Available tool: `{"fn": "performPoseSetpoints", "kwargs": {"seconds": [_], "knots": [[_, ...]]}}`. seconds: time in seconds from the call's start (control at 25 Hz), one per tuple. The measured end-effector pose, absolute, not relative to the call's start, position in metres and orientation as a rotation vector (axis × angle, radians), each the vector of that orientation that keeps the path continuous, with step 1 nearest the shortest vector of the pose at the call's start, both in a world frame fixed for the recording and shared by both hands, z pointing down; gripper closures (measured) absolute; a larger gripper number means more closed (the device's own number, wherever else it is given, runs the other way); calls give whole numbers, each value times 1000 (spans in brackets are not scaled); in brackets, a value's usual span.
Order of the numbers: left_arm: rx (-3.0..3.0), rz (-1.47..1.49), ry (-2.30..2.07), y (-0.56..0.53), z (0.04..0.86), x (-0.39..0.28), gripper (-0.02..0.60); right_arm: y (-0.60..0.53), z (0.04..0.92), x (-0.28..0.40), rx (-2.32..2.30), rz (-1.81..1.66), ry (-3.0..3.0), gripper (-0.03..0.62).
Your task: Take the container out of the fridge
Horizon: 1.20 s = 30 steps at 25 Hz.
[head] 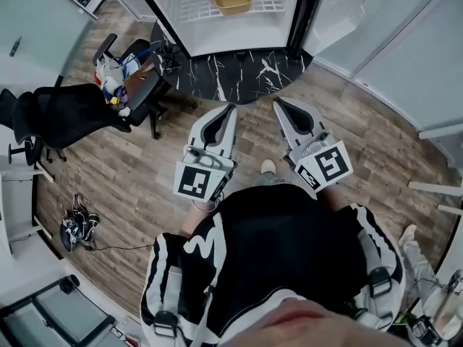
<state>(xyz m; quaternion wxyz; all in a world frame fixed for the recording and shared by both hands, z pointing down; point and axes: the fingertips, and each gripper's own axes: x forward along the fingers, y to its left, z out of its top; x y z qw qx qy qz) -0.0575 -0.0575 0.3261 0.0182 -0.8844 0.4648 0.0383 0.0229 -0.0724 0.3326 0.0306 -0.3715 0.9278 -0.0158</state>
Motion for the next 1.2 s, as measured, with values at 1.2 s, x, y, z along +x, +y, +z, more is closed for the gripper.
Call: {"fn": "performPoseSetpoints", "kwargs": {"seconds": [1.2], "knots": [[-2663, 94, 1539, -118, 327, -41, 572, -135, 341, 38, -1012, -77, 2900, 583]]}}
